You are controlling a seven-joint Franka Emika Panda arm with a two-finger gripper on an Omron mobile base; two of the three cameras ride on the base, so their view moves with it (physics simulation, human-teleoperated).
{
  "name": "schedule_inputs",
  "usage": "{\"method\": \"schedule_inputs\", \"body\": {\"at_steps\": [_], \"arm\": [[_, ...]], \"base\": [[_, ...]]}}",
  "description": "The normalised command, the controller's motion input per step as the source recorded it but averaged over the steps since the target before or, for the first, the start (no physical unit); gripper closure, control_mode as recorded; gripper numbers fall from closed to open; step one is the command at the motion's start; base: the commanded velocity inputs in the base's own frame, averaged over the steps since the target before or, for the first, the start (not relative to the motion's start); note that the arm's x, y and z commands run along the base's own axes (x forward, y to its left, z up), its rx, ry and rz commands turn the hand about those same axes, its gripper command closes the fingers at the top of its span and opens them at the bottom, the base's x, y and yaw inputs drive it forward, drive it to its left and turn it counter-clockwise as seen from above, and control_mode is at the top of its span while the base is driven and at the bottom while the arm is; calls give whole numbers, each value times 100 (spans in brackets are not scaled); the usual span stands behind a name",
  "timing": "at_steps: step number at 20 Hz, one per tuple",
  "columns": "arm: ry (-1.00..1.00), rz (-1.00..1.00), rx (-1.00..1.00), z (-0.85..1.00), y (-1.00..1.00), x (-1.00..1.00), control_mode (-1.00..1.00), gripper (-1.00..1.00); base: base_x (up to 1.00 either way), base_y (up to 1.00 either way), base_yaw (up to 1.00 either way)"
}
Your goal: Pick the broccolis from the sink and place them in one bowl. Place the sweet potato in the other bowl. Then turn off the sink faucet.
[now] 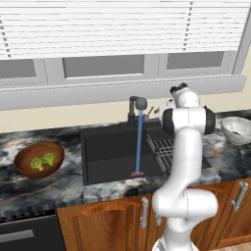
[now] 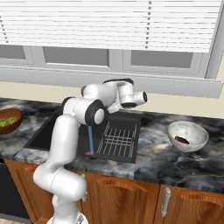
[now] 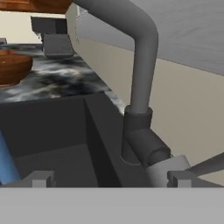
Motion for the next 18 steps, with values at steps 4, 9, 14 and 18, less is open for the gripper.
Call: {"method": "schedule_inputs", "body": {"at_steps": [4,9,14,18], "arm": [[3,0,0,-14,6,27,-100,-100],[1,0,0,-20,-4,12,-100,-100],[0,0,0,-4,-5,18,-100,-100],[3,0,0,0,0,43,-100,-100]], "base": [[0,0,0],[0,0,0],[0,0,0],[0,0,0]]}}
